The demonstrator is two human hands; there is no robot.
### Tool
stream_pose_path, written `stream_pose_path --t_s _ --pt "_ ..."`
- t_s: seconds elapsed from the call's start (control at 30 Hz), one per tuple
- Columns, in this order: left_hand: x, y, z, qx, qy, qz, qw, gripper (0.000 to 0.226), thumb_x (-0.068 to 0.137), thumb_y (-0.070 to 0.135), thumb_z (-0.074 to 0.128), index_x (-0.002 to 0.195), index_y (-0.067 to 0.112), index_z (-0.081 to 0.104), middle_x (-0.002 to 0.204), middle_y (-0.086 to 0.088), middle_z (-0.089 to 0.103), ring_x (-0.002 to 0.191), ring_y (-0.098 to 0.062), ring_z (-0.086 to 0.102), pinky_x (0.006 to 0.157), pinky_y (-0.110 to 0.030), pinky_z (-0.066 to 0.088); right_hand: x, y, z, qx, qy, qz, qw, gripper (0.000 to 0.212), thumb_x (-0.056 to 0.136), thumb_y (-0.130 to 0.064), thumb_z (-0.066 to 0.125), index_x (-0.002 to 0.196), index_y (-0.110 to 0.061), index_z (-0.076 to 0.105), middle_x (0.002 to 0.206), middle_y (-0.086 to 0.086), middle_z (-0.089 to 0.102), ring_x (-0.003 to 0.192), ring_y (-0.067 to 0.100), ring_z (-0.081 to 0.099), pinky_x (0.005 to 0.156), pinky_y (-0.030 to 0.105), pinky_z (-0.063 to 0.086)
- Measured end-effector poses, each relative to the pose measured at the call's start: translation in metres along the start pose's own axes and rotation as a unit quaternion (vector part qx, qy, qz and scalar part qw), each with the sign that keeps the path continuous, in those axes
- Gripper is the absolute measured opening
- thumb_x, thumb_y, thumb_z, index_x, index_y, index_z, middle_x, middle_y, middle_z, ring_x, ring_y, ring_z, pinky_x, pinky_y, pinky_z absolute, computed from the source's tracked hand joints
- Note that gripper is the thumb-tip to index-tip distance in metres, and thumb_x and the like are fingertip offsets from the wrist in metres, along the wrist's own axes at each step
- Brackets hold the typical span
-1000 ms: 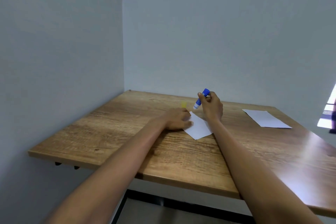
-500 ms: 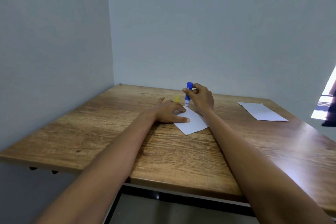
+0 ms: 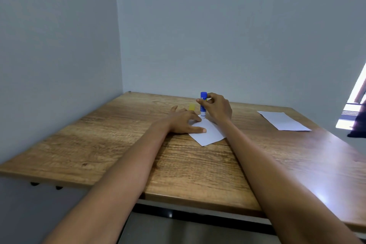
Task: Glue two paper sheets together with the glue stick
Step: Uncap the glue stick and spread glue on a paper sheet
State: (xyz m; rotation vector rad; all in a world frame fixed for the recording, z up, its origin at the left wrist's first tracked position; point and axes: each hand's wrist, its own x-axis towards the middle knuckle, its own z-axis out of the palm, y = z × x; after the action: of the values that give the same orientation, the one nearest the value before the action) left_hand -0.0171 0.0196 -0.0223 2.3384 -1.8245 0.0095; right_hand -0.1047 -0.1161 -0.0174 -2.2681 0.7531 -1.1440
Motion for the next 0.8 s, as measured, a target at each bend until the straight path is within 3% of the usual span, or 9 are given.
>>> stream_pose_path --t_s 0.3,0.5,0.8 --pt "-0.002 0.001 0.0 0.017 0.003 -0.01 1.0 0.066 0.083 0.07 0.039 0.136 0.031 0.045 0.149 0.006 0.038 0.141 -0.017 0.026 0.113 -0.057 -0.005 -0.013 0.001 -0.013 -0.001 -0.004 0.011 1.0 0.043 0.081 -0.056 0.064 0.104 -0.02 0.069 0.088 -0.002 0.072 0.08 0.015 0.062 0.063 0.025 0.036" --pt "-0.009 0.003 -0.002 0.019 0.005 -0.021 1.0 0.067 0.084 0.069 0.039 0.137 0.028 0.044 0.15 0.005 0.037 0.142 -0.016 0.025 0.113 -0.057 -0.006 -0.024 -0.001 -0.023 0.012 0.002 0.026 1.0 0.042 0.079 -0.056 0.065 0.102 -0.021 0.068 0.077 -0.008 0.065 0.07 0.01 0.057 0.055 0.023 0.034" --pt "-0.015 0.003 -0.003 0.03 0.012 -0.031 0.999 0.068 0.085 0.069 0.038 0.137 0.026 0.046 0.15 0.004 0.037 0.141 -0.018 0.028 0.113 -0.057 -0.004 -0.036 0.003 -0.034 0.015 0.002 0.034 0.999 0.042 0.08 -0.055 0.065 0.105 -0.021 0.068 0.083 -0.003 0.07 0.078 0.015 0.063 0.067 0.031 0.045"
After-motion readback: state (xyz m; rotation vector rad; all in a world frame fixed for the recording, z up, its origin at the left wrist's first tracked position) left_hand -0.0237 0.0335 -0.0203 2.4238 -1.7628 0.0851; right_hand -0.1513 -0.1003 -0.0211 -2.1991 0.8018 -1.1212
